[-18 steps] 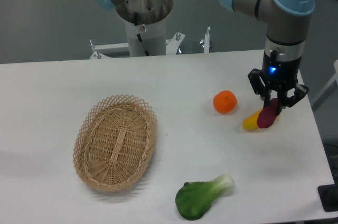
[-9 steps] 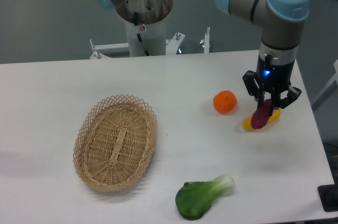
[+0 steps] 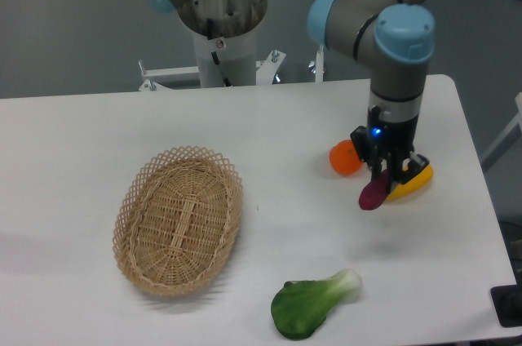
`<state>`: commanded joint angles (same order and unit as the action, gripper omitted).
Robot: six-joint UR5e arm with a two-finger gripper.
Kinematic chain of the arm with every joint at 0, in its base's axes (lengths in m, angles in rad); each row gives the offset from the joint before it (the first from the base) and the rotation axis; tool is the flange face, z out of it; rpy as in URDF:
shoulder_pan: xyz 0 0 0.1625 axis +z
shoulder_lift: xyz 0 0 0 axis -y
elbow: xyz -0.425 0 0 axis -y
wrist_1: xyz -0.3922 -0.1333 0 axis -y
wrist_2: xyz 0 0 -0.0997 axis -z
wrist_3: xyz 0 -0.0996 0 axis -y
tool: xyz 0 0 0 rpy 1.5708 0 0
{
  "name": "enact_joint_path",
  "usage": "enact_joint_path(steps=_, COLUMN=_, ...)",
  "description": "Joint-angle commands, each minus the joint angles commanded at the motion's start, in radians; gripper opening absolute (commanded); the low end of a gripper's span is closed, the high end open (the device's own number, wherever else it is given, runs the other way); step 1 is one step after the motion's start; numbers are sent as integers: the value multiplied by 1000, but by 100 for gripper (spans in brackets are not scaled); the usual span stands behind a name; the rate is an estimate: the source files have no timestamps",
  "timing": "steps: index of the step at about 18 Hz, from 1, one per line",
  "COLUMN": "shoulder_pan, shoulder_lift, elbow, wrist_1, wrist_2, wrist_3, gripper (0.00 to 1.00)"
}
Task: Place the sweet potato on the table
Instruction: 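Carry the sweet potato toward the basket and lower it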
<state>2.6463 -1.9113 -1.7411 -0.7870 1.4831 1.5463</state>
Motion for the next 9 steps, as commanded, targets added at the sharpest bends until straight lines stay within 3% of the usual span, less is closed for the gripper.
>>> enact_joint_path(steps=3, shoulder_pan=-60, shoulder_lift=-34, elbow=-3, wrist_1=9, wrist_2=48, wrist_3=-12, gripper=17)
enact_joint_path(steps=9, shoulder_pan=-132, shoulder_lift=-58, elbow=-84, wrist_1=35, wrist_2=172, wrist_3=-35, gripper=17)
